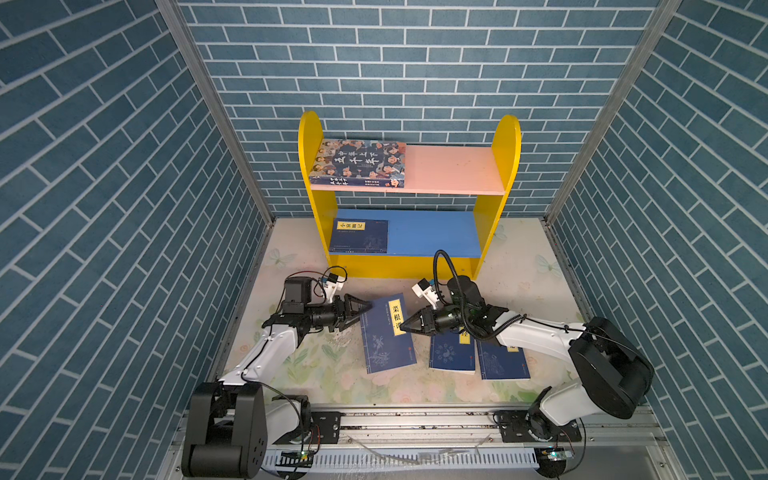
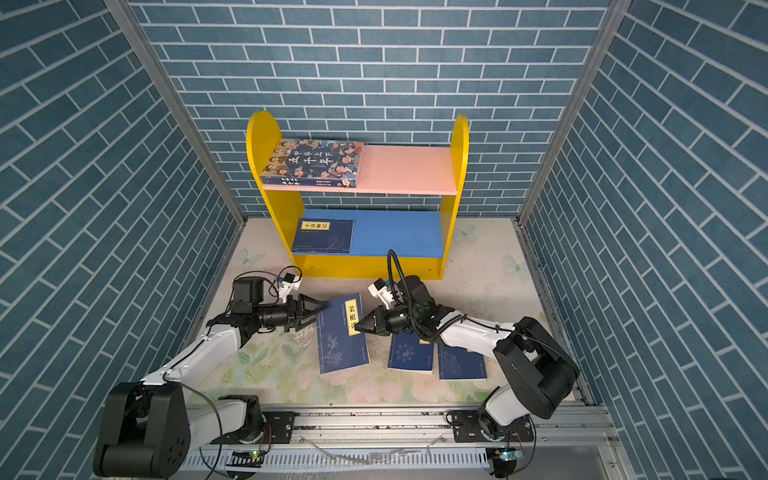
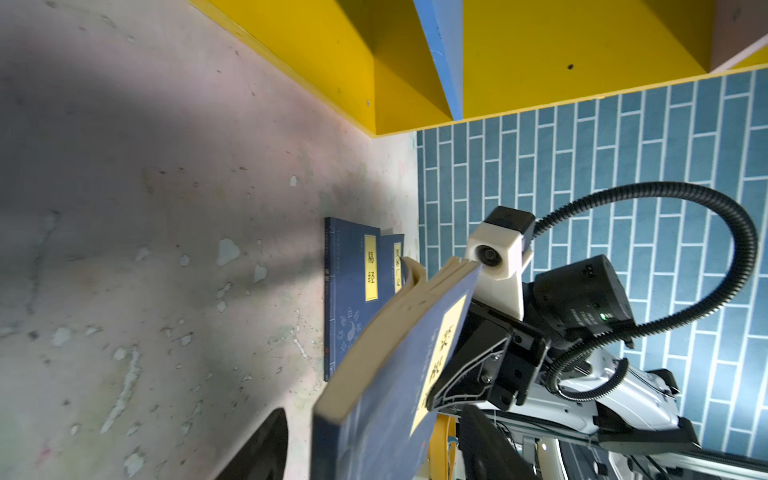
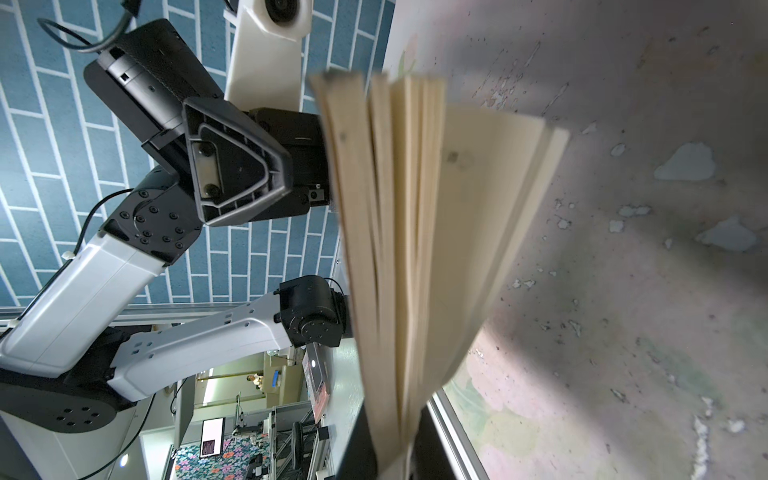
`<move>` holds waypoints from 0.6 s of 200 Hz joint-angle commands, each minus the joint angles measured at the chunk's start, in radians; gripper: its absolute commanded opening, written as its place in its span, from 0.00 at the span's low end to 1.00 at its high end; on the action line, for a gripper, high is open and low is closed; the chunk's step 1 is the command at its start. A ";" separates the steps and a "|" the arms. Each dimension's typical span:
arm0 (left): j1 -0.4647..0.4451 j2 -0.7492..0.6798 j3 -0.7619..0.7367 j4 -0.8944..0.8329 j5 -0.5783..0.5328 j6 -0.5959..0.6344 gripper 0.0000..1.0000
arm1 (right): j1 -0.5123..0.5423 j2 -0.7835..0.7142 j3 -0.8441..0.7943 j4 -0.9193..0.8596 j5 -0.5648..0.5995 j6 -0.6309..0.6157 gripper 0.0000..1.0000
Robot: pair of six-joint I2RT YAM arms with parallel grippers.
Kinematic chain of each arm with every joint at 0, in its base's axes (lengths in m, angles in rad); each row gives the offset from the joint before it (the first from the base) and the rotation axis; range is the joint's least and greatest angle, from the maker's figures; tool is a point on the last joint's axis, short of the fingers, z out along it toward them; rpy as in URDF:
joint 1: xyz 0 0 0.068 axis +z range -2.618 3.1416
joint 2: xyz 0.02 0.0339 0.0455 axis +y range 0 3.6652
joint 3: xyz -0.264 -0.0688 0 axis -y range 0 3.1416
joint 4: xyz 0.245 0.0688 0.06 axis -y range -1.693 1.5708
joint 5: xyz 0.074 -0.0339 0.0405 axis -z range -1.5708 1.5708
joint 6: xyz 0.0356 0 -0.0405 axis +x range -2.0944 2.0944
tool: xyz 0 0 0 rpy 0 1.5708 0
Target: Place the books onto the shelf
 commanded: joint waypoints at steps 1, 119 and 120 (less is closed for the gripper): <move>-0.018 -0.014 0.005 0.010 0.044 0.012 0.59 | -0.005 -0.011 0.051 0.042 -0.063 -0.033 0.00; -0.031 -0.006 0.188 -0.103 -0.016 0.101 0.00 | -0.074 -0.059 0.009 0.006 0.069 -0.005 0.64; -0.031 -0.006 0.190 -0.109 -0.018 0.105 0.00 | -0.075 -0.063 0.008 0.006 0.071 -0.004 0.64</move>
